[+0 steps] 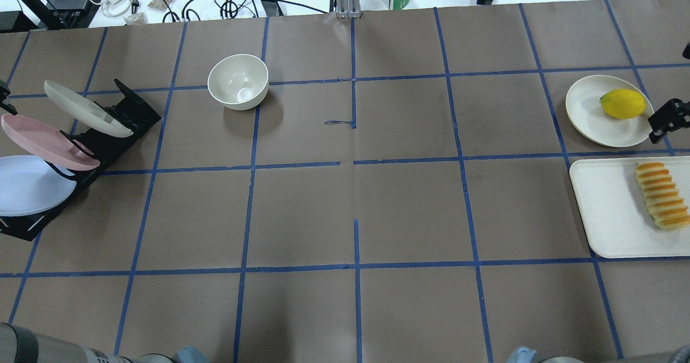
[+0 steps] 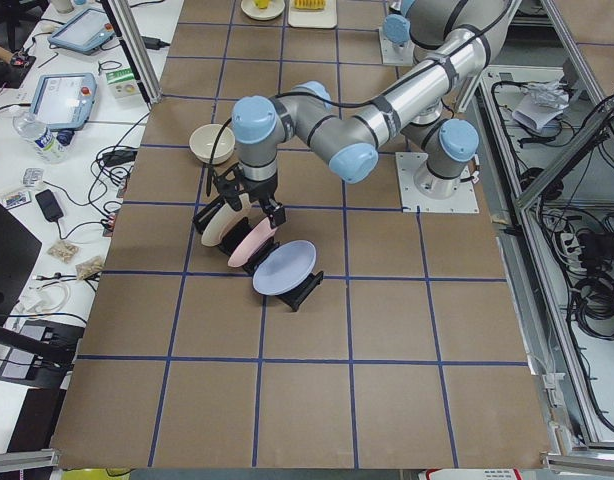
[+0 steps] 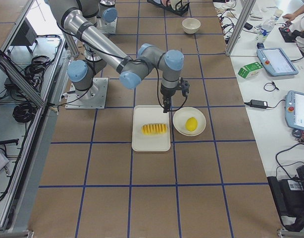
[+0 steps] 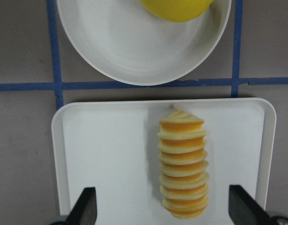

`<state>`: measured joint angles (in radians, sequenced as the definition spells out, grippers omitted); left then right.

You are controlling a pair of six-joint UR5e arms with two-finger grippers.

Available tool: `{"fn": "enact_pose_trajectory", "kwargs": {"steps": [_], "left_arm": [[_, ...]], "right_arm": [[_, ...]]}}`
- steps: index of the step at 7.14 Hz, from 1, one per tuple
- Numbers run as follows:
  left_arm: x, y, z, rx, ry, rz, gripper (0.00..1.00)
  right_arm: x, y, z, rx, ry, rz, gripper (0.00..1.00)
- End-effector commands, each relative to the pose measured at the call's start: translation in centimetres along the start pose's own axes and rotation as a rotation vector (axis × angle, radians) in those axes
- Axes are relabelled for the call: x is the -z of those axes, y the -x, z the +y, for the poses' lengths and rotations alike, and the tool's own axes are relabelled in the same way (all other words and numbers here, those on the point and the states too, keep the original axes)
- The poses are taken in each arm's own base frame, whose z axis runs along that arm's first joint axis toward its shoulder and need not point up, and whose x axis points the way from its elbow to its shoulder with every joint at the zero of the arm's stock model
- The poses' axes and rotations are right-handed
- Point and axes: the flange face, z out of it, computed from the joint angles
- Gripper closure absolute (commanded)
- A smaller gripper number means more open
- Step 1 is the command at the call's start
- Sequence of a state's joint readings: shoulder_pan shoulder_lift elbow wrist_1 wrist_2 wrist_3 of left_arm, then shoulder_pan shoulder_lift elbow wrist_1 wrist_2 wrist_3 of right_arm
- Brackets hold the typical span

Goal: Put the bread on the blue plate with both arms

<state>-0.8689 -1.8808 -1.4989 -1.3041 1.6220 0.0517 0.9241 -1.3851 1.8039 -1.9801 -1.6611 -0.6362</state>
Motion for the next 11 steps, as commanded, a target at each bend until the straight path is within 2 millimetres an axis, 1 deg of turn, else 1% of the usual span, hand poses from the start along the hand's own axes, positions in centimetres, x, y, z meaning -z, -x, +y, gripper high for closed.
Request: {"fn": "enact_pose_trajectory", "kwargs": {"steps": [1, 2, 3, 4, 5, 6, 8, 9, 11], "left_arm": [[-4.0, 1.8, -1.6, 0.005, 0.039, -0.083, 0.00], [-4.4, 4.1, -1.8, 0.031, 0.058, -0.133, 0.00], [-4.9, 6.3, -2.1, 0.062, 0.065, -0.149, 0.00], [-5.2, 6.4, -2.3, 0.075, 0.065, -0.139, 0.00], [-4.7, 6.5, -2.4, 0.075, 0.057, -0.141, 0.00], [-3.4, 6.8, -2.5, 0.078, 0.032, -0.144, 0.00], [-3.5, 6.2, -2.4, 0.076, 0.034, -0.142, 0.00], [-3.1, 5.9, -2.4, 0.077, 0.027, -0.142, 0.00], [-1.5, 5.1, -1.9, 0.069, 0.000, -0.146, 0.00]], "right_arm": [[-5.5, -4.4, 0.8, -0.029, 0.027, -0.024, 0.00], [-7.7, -5.4, 0.5, 0.008, 0.037, -0.030, 0.00], [-9.0, -5.4, 0.5, 0.015, 0.055, -0.046, 0.00], [-10.1, -4.8, 0.9, 0.011, 0.074, -0.063, 0.00], [-11.4, -4.1, 1.6, 0.017, 0.093, -0.080, 0.00], [-11.7, -4.2, 1.5, 0.010, 0.064, -0.050, 0.00], [-14.0, -4.9, 1.4, 0.015, 0.125, -0.010, 0.00], [-14.4, -4.9, 1.5, 0.012, 0.134, -0.006, 0.00], [-14.7, -4.6, 1.6, 0.012, 0.140, -0.015, 0.00]]}}
